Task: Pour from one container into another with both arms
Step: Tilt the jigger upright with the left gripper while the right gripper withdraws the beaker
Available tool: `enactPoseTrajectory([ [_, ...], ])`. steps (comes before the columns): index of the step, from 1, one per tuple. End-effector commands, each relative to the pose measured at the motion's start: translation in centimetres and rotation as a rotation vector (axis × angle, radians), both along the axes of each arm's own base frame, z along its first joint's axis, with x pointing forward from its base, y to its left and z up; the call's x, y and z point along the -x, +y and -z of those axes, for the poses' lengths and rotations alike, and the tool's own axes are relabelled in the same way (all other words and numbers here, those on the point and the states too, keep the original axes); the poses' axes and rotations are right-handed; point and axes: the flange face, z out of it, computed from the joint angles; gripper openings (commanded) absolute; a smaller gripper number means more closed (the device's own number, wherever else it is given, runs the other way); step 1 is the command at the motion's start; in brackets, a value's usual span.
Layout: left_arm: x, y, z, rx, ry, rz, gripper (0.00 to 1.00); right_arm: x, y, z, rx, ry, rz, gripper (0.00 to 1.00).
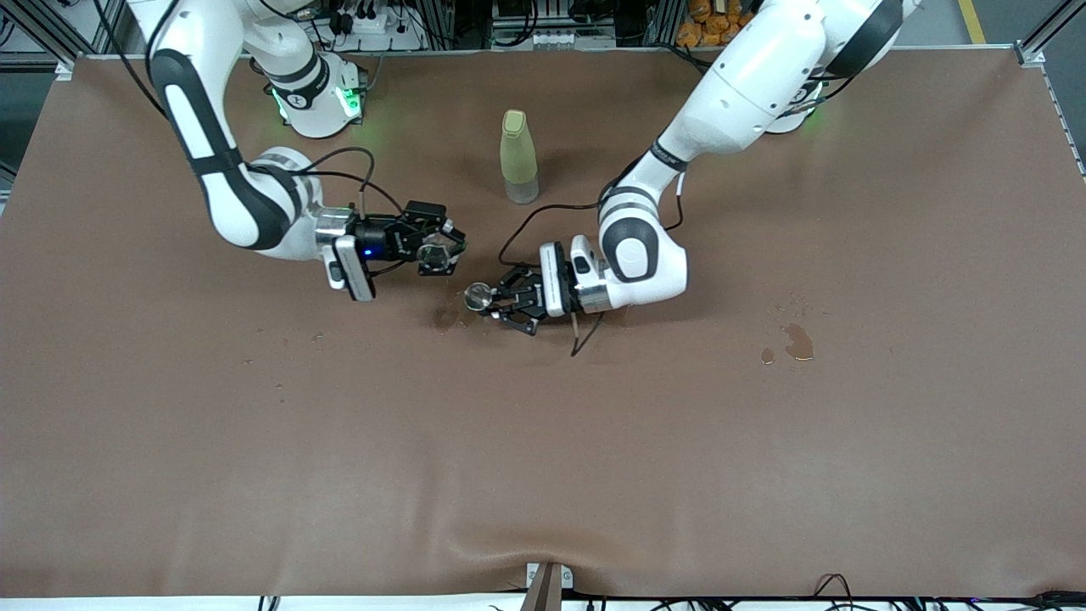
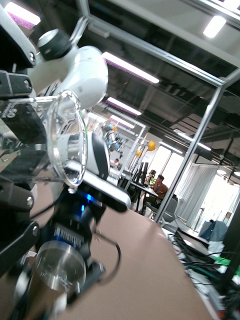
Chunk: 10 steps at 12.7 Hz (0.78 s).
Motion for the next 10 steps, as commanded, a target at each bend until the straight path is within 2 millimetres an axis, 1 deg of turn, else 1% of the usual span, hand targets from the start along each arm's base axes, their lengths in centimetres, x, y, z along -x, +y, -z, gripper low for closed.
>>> enactPoseTrajectory([
  [1,0.7,5.0,-2.3,-0.009,-0.007,-0.004,0.00,-2.1,-4.7,-2.4,0.026,-0.232,-0.033,0.00],
  [3,-0.1,10.3,-2.2,-0.019,-0.023,0.048,0.00,-3.4,-8.3,-3.6,0.051,-0.433,-0.056,0.00],
  [5,-1.2,16.0,-2.4,-0.011,-0.035,0.097,0.00,-5.0,-12.8,-4.5,0.103,-0.616,-0.067,0.00],
  [7,-1.7,21.5,-3.0,0.015,-0.041,0.124,0.00,-5.8,-17.2,-5.5,0.133,-0.769,-0.097,0.00],
  [9,-2.2,27.9,-3.6,0.012,-0.079,0.138,0.00,-6.6,-21.6,-5.9,0.171,-0.904,-0.116,0.00],
  [10,-2.3,31.2,-3.1,0.000,-0.104,0.128,0.00,-7.1,-23.5,-5.9,0.188,-0.978,-0.121,0.00],
])
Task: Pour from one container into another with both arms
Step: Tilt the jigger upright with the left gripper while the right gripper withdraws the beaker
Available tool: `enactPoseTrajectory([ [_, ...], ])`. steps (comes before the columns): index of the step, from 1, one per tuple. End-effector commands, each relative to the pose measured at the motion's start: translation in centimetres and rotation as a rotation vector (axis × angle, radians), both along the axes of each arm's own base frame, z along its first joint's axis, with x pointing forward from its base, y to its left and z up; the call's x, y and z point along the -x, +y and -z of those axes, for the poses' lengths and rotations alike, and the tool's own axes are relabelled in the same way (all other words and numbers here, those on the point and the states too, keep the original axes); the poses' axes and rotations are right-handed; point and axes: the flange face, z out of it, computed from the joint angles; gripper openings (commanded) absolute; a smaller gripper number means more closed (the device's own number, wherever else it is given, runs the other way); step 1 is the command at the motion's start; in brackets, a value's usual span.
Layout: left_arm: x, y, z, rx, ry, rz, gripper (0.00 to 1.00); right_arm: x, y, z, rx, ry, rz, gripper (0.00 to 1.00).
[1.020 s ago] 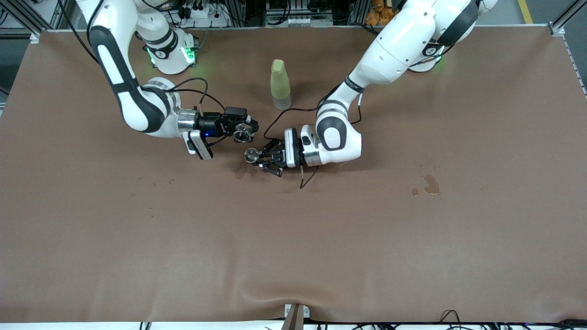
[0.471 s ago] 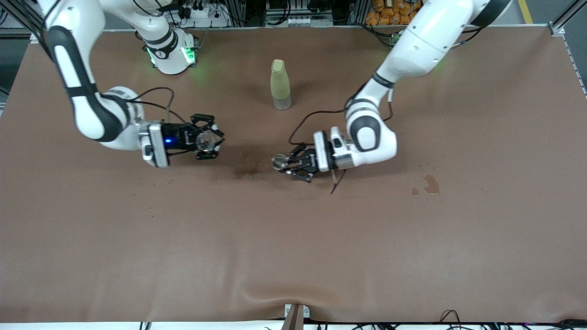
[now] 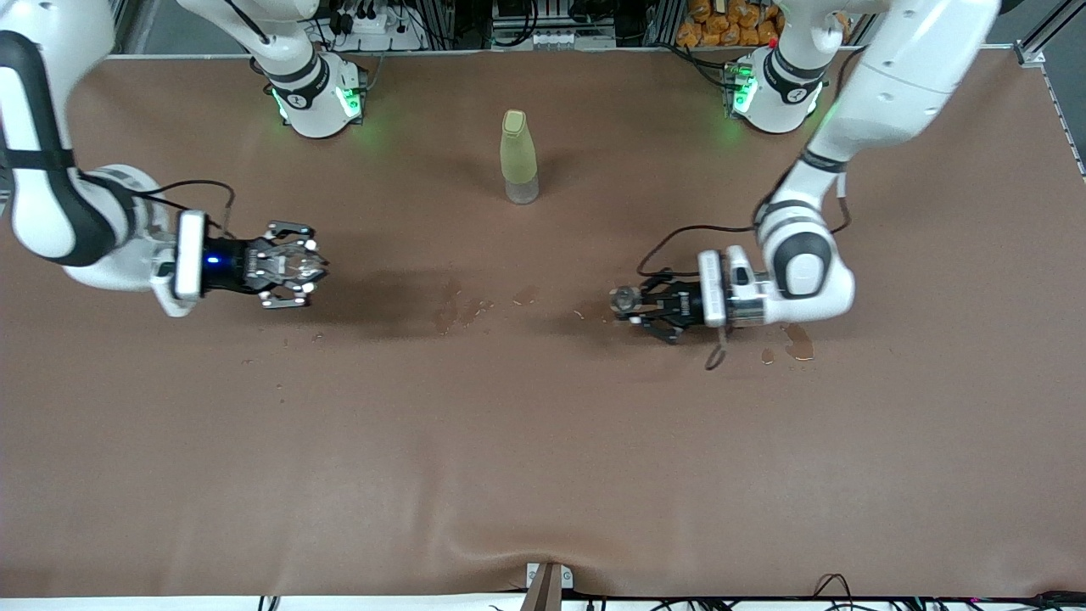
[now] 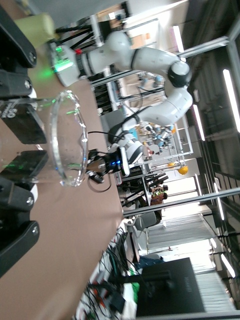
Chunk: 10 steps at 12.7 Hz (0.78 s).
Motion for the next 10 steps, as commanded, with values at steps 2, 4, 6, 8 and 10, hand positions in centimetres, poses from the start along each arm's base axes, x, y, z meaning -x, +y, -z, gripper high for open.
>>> enactPoseTrajectory([
  [2,1.5,11.7,-0.3,0.015,-0.066,0.025,0.00,-1.6,-5.5,0.8,0.026,-0.223,-0.054,0.00],
  [4,2.1,18.6,0.1,0.027,-0.055,-0.004,0.00,-2.1,-7.3,2.4,0.001,-0.283,-0.066,0.00],
  [6,2.8,24.1,0.7,0.020,-0.046,-0.054,0.00,-2.4,-8.1,4.0,-0.013,-0.282,-0.085,0.00],
  [8,3.4,28.0,2.4,0.041,-0.035,-0.092,0.00,-2.3,-8.5,6.8,-0.026,-0.293,-0.086,0.00],
  [10,3.5,30.7,5.3,0.081,-0.083,-0.072,0.00,-2.2,-8.9,9.8,-0.032,-0.285,-0.095,0.00],
])
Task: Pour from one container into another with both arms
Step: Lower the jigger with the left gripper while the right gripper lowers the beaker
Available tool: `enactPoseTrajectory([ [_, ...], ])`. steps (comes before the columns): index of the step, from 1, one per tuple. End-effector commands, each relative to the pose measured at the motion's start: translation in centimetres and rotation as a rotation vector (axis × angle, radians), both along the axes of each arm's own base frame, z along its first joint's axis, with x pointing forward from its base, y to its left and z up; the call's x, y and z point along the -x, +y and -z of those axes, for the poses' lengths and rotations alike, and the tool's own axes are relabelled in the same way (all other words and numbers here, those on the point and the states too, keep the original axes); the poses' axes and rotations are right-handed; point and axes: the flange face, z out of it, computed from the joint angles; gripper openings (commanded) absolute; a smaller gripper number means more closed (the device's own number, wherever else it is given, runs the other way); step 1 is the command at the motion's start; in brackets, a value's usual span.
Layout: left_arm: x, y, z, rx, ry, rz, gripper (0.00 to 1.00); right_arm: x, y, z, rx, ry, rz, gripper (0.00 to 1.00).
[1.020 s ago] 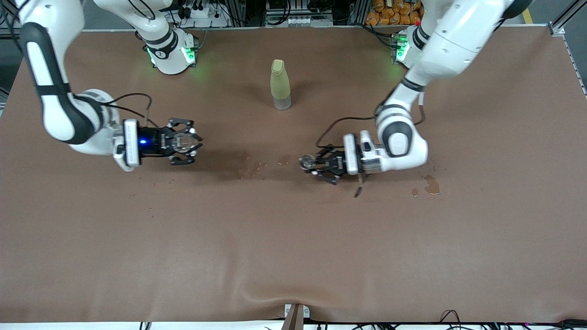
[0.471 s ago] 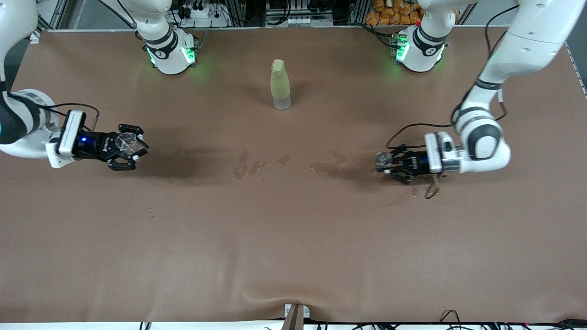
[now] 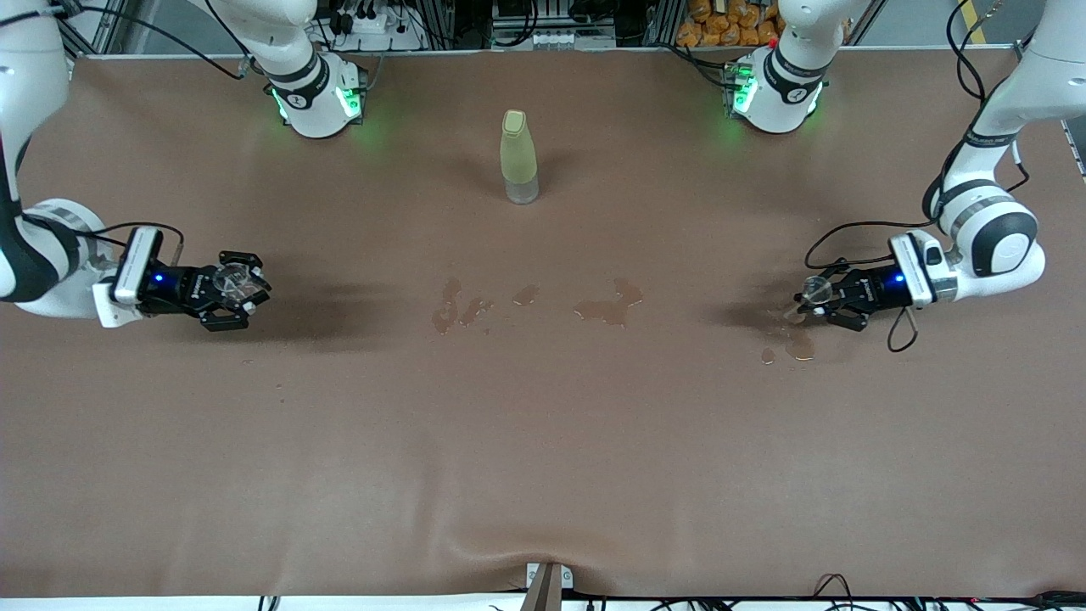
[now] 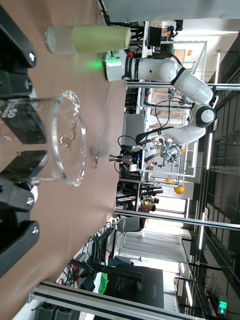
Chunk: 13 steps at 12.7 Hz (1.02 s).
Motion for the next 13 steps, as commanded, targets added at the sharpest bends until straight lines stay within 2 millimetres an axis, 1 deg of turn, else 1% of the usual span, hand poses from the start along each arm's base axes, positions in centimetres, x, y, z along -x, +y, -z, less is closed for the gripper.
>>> enactPoseTrajectory([
  [1,-0.5,1.7,3.2,0.053,-0.062,0.038,0.00,-0.4,-1.0,3.4,-0.013,-0.006,-0.038,0.00],
  [3,-0.4,2.0,3.7,0.055,-0.058,0.035,0.00,0.1,-0.9,5.6,-0.012,-0.001,-0.048,0.00],
  [5,-0.1,2.0,4.8,0.066,-0.044,0.031,0.00,0.3,-1.1,7.6,0.046,0.020,-0.068,0.00],
  [8,-0.1,2.1,6.5,0.082,-0.030,0.024,0.00,0.9,-0.9,10.4,0.062,0.008,-0.070,0.00],
  [11,0.2,2.4,7.2,0.088,-0.042,0.019,0.00,1.9,-0.6,14.0,0.051,-0.008,-0.066,0.00],
  [13,0.5,2.2,7.9,0.095,-0.045,0.021,0.00,1.9,-0.8,15.6,0.068,-0.023,-0.060,0.00],
])
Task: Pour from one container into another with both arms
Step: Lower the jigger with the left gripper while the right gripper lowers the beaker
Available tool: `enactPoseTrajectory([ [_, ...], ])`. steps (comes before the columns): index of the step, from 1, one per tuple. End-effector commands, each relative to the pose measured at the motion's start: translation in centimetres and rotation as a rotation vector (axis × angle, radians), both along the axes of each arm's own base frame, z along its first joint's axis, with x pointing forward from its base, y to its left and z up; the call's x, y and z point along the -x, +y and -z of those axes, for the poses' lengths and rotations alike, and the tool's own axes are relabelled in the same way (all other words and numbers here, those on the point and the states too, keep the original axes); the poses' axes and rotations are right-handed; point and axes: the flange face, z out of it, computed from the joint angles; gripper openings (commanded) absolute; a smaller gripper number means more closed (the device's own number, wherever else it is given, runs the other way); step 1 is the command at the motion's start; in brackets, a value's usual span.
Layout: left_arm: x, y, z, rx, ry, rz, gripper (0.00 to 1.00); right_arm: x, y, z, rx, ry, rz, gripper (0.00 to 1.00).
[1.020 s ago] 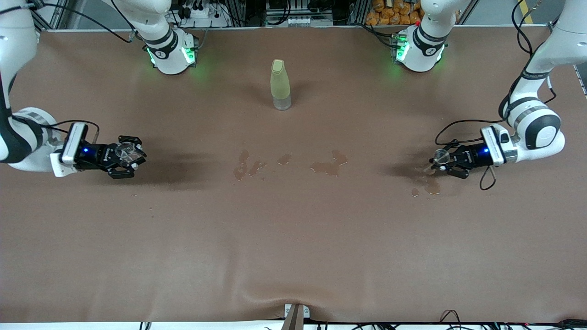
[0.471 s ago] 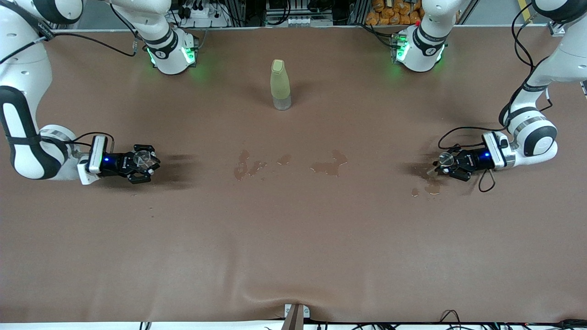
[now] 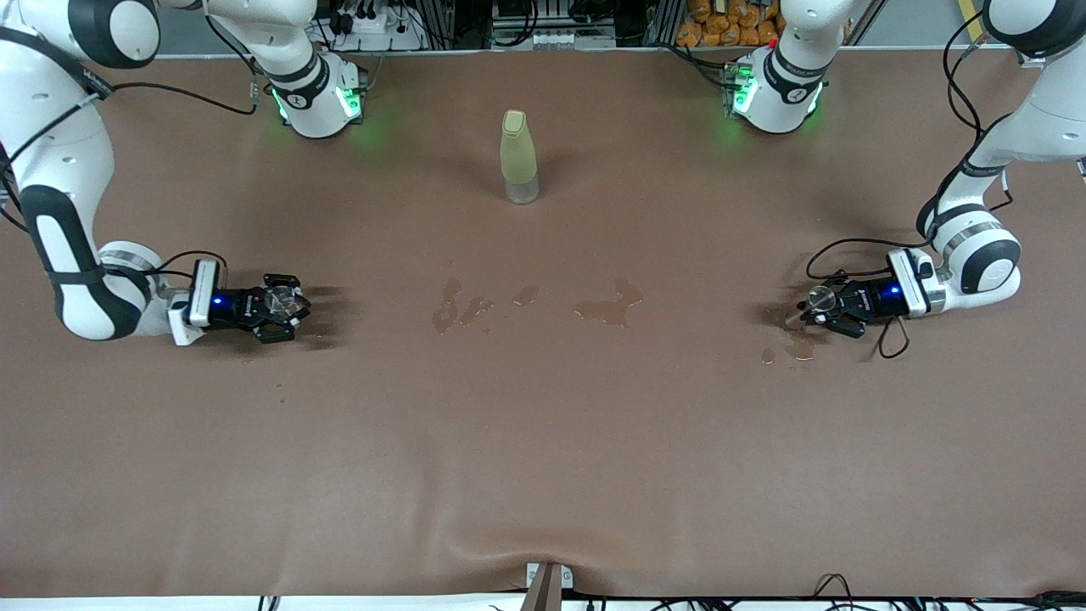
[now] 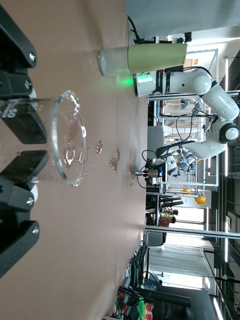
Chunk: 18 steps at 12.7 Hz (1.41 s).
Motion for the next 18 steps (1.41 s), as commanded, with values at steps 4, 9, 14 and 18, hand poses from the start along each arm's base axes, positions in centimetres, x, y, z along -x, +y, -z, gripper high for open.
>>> enactPoseTrajectory([
  [4,0.3,0.3,1.2,0.021,-0.056,0.029,0.17,-0.3,-0.5,4.0,0.014,-0.103,-0.021,0.00],
  [9,0.4,0.3,1.5,0.023,-0.068,0.029,0.52,-0.4,-0.7,6.2,0.035,-0.102,-0.014,0.00],
  [14,0.1,1.0,0.5,0.000,-0.072,0.041,1.00,-0.5,-0.9,7.1,0.058,-0.106,-0.005,0.00],
  [18,-1.1,5.7,-2.5,-0.144,-0.050,0.105,1.00,-0.8,-2.3,6.6,0.082,-0.079,0.011,0.78],
])
